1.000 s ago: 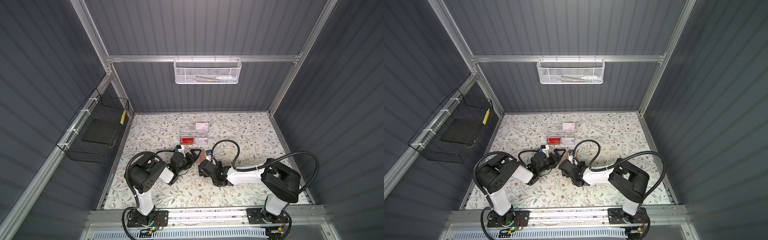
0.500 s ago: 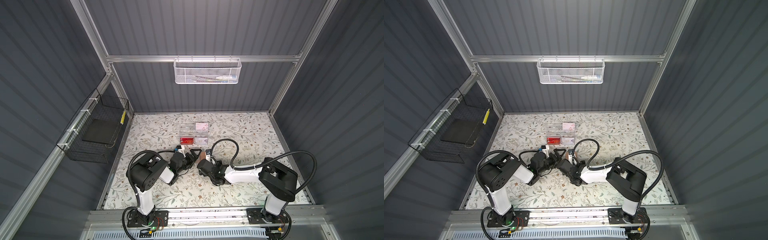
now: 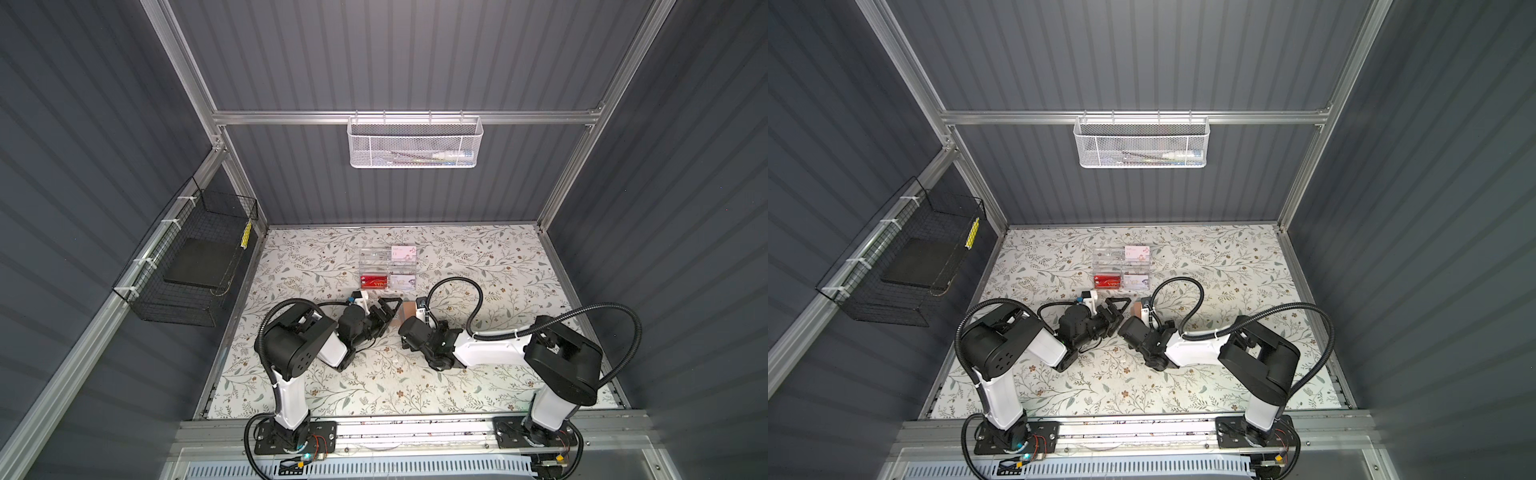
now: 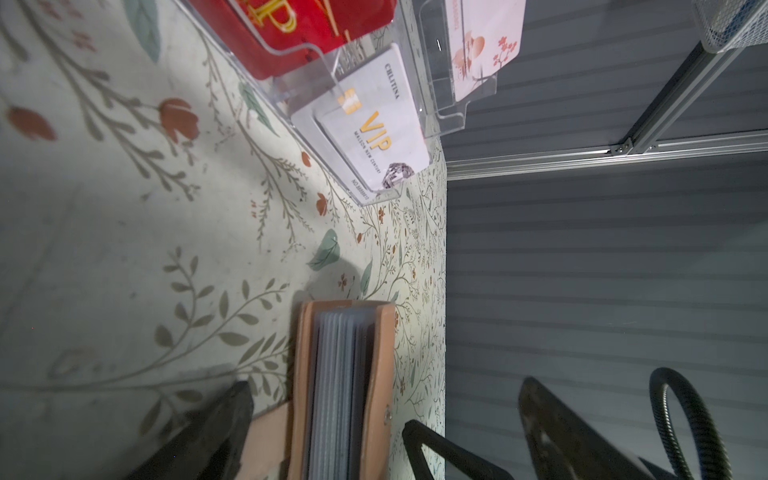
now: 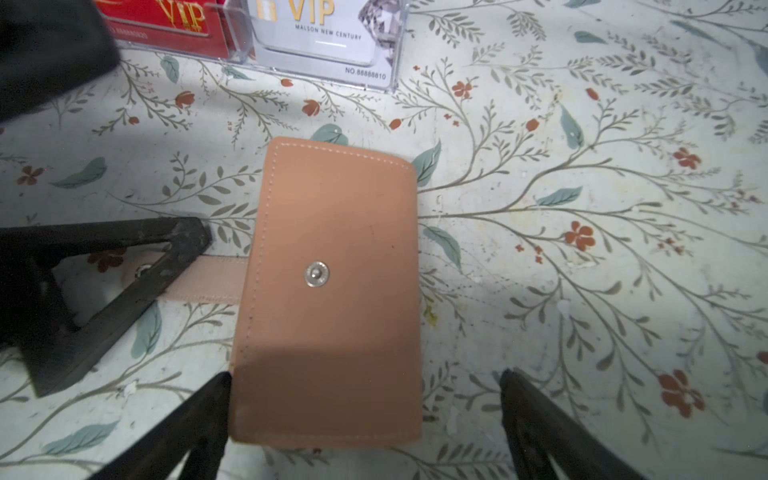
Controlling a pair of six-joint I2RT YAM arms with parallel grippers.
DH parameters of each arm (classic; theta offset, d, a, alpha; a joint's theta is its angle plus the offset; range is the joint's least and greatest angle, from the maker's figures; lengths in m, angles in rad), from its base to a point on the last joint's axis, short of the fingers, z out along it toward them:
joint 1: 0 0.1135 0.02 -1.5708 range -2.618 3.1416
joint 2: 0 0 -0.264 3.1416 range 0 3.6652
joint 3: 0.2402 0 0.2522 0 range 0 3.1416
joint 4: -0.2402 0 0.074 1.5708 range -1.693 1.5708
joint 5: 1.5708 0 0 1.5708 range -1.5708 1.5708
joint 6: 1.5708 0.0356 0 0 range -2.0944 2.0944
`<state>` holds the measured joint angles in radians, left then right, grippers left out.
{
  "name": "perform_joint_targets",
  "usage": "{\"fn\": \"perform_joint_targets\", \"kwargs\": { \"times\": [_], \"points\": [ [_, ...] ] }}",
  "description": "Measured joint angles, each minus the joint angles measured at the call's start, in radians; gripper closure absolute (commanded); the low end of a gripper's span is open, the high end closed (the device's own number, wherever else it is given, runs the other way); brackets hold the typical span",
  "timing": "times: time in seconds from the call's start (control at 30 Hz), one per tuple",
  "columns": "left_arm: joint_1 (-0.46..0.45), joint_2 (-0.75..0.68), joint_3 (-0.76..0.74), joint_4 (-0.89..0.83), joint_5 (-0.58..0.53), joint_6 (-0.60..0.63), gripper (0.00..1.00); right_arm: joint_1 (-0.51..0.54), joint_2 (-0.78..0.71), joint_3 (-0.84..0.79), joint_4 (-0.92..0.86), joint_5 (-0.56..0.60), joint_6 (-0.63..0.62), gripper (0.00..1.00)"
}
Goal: Take the credit cards out of the card holder
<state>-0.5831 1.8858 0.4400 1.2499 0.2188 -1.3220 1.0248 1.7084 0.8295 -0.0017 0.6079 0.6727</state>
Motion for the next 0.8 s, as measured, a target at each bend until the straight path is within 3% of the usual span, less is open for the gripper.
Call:
{"fn": "perform_joint_targets", "kwargs": {
  "times": [0.8],
  "points": [
    [0.015, 0.052, -0.018, 0.124, 0.034, -0.031, 0.00, -0.077, -0.093, -0.094, 0.062, -0.070, -0.008, 0.01]
  ]
}}
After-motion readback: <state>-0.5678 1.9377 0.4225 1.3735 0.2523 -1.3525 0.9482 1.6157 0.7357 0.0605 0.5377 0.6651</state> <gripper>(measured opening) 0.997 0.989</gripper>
